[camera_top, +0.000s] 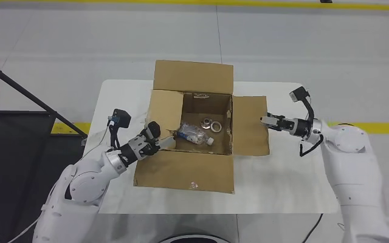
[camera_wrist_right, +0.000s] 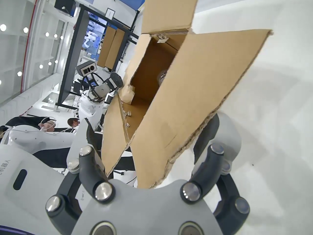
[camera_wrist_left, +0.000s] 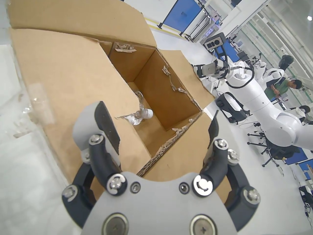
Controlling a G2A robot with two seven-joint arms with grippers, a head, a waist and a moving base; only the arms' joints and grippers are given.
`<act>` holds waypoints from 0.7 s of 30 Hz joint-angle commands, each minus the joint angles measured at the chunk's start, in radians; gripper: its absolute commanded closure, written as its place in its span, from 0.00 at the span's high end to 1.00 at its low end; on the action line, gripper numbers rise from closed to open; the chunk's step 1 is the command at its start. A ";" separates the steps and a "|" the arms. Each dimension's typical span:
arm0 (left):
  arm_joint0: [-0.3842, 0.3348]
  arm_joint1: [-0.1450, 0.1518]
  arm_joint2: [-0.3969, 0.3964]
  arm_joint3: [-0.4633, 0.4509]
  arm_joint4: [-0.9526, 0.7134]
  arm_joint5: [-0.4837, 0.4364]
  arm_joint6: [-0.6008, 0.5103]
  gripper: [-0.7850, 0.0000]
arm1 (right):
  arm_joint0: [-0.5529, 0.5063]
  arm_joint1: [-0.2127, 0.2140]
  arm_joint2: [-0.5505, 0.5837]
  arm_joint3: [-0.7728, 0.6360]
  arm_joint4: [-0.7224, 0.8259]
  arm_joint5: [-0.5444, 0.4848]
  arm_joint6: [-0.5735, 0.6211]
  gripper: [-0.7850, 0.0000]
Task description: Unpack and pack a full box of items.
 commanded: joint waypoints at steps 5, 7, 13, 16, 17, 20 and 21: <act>0.007 0.003 -0.006 -0.001 -0.006 -0.008 0.007 1.00 | -0.002 0.033 -0.046 -0.078 0.154 0.005 0.005 1.00; 0.010 0.004 -0.006 -0.002 -0.006 -0.011 0.009 1.00 | -0.001 0.042 -0.066 -0.112 0.199 0.007 0.008 1.00; 0.019 0.006 -0.007 -0.003 -0.015 -0.020 0.022 1.00 | 0.019 0.059 -0.152 -0.170 0.199 -0.035 -0.035 1.00; 0.028 0.007 -0.021 -0.011 -0.032 -0.030 0.045 1.00 | 0.040 0.058 -0.219 -0.188 0.179 -0.059 -0.059 1.00; 0.033 0.007 -0.029 -0.017 -0.043 -0.039 0.056 1.00 | 0.049 0.057 -0.241 -0.189 0.171 -0.067 -0.067 1.00; 0.052 0.010 -0.070 -0.037 -0.079 -0.058 0.083 1.00 | 0.076 0.053 -0.302 -0.184 0.128 -0.096 -0.097 1.00; 0.058 0.011 -0.089 -0.044 -0.088 -0.063 0.094 1.00 | 0.086 0.051 -0.320 -0.179 0.110 -0.107 -0.107 1.00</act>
